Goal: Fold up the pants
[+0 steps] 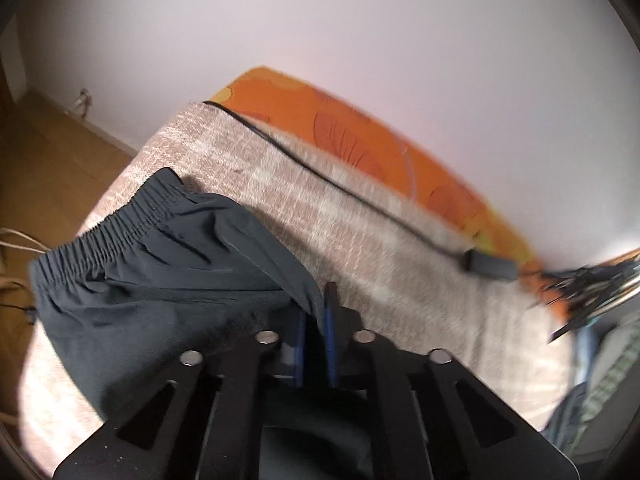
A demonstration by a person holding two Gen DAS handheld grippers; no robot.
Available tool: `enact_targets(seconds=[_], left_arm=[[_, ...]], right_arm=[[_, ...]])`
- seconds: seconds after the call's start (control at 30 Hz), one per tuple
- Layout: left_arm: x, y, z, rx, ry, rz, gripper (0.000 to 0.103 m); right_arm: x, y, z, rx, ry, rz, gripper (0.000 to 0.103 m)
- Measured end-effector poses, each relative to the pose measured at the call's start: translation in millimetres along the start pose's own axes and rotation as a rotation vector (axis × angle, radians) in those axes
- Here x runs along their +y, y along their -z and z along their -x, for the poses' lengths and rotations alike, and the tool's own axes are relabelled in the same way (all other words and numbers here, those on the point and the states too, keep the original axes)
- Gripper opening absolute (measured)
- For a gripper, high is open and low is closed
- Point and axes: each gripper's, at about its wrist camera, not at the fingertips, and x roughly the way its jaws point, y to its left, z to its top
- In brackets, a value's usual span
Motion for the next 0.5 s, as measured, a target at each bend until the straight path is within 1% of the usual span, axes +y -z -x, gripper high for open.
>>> enact_targets(seconds=[0.07,0.13,0.23,0.3,0.37,0.5], left_arm=[[6,4,9,-0.035,0.023,0.012,0.002],[8,7,24,-0.081,0.062,0.006,0.002],[11,4,55,-0.141,0.107,0.014,0.002],[12,5,84,-0.185,0.138,0.01,0.002],[14,9,108,-0.213,0.152,-0.008,0.002],[22,27,159,-0.256,0.191,-0.039,0.002]], right_arm=[[-4,-2,3,-0.007,0.026,-0.005,0.0],[-10,-4,7,-0.015,0.069,-0.018,0.0],[-23,-10,19,-0.044,0.112,-0.056,0.0],[-30,-15,33,-0.072,0.138,-0.079,0.0],[-32,-20,48,-0.097,0.161,-0.084,0.0],[-22,-26,77,-0.123,0.189,-0.066,0.0]])
